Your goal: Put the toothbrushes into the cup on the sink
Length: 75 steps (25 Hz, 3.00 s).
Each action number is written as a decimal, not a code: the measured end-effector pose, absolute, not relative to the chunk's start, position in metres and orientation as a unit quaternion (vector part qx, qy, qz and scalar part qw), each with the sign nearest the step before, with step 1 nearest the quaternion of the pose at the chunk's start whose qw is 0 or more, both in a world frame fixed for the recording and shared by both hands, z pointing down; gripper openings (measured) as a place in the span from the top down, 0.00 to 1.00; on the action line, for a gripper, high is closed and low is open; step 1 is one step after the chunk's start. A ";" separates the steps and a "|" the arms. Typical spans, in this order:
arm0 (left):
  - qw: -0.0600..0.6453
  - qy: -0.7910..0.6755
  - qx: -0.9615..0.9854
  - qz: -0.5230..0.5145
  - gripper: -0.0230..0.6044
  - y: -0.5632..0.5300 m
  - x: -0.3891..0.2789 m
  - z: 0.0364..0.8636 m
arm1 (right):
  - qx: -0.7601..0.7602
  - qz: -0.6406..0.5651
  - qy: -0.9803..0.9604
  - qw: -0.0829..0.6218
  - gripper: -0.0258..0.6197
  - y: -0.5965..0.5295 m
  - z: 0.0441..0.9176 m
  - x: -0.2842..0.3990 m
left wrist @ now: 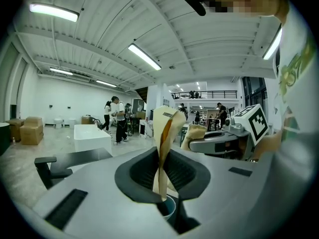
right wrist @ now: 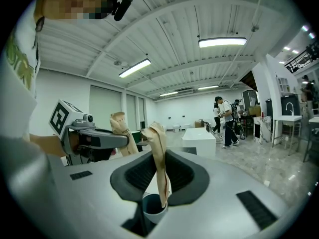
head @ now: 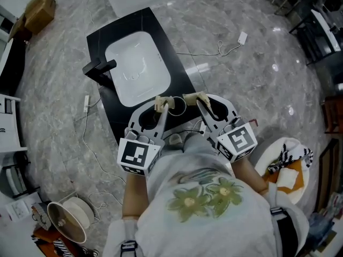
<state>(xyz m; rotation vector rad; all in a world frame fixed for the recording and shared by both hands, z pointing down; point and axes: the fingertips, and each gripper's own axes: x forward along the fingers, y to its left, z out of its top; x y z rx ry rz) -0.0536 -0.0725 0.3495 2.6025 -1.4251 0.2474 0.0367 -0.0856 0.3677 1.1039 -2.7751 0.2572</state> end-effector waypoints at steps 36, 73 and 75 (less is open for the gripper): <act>0.134 -0.472 0.866 0.092 0.89 -0.076 -0.053 0.429 | 0.359 0.097 -0.923 0.097 0.84 -0.092 0.398 0.033; 0.179 -0.455 0.862 0.132 0.89 -0.085 -0.050 0.485 | 0.362 0.103 -0.920 0.106 0.84 -0.095 0.405 0.029; 0.180 -0.454 0.862 0.136 0.89 -0.086 -0.050 0.487 | 0.363 0.104 -0.920 0.105 0.84 -0.096 0.404 0.029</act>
